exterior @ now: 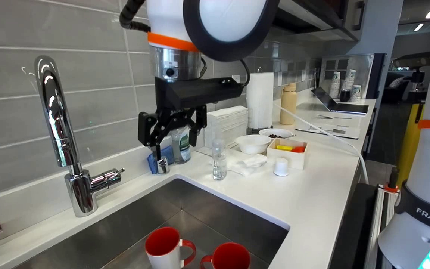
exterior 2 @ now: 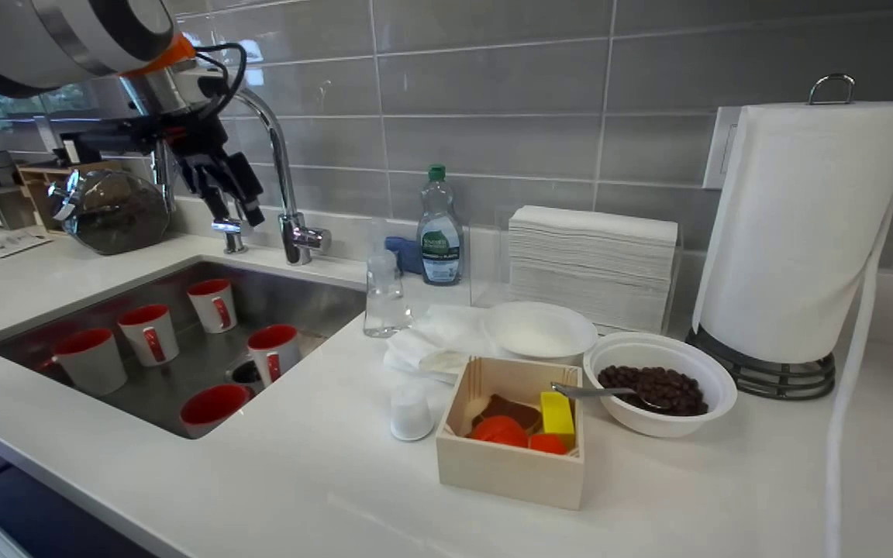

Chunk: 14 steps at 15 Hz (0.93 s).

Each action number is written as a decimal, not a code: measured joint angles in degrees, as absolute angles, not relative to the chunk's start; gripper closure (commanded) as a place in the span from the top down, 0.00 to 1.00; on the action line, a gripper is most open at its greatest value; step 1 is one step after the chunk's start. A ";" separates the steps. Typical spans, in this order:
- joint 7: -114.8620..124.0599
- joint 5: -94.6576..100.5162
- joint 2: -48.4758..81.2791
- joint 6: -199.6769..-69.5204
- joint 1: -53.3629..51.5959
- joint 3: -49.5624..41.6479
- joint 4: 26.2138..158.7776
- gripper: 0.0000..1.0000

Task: Open then close the tap

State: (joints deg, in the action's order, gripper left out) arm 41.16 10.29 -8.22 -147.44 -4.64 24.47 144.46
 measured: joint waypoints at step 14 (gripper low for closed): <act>43.60 21.90 15.83 -152.21 -10.51 15.54 124.71 1.00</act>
State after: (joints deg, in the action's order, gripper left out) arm 43.60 21.90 15.83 -152.21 -10.51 15.54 124.71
